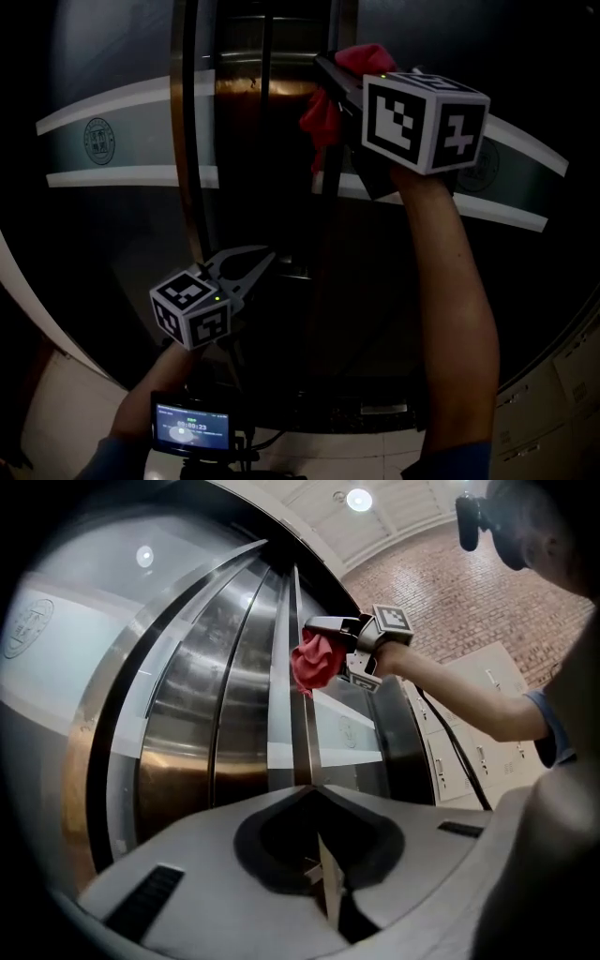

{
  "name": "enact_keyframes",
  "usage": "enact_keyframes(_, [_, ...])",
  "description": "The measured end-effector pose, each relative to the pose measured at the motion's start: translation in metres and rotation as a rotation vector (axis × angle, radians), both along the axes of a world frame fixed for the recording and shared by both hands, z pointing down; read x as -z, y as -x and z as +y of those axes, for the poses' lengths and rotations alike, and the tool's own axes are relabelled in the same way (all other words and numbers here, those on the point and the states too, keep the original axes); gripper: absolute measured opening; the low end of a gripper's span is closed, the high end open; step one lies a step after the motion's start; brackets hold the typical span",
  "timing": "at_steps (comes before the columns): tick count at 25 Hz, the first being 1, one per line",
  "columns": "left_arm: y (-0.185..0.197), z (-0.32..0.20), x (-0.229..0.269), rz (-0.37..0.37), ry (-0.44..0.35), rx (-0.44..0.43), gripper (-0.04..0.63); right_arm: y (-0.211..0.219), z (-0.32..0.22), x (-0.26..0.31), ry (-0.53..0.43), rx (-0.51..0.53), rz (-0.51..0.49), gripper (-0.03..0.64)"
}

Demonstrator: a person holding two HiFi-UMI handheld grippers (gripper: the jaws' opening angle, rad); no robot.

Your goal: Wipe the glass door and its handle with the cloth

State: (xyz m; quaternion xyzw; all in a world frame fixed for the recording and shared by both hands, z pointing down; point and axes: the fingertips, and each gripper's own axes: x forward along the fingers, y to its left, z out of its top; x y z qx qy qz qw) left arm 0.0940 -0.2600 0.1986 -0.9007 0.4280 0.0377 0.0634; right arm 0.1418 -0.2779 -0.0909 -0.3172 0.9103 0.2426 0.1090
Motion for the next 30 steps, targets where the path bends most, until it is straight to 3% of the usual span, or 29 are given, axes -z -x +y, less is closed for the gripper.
enact_keyframes(11, [0.013, -0.007, -0.015, -0.011, 0.025, -0.008, 0.011, 0.004, -0.016, -0.154, 0.067, -0.054, 0.009, 0.080])
enact_keyframes(19, [0.012, -0.008, -0.026, -0.021, 0.043, -0.067, 0.011, 0.008, -0.033, -0.286, 0.289, -0.105, -0.017, 0.080])
enact_keyframes(27, [0.016, -0.006, -0.031, -0.021, 0.052, -0.084, 0.011, 0.015, -0.033, -0.297, 0.304, -0.137, -0.014, 0.080])
enact_keyframes(30, [0.027, -0.004, -0.030, -0.021, 0.047, -0.070, 0.011, 0.038, -0.022, -0.292, 0.304, -0.085, -0.025, 0.080])
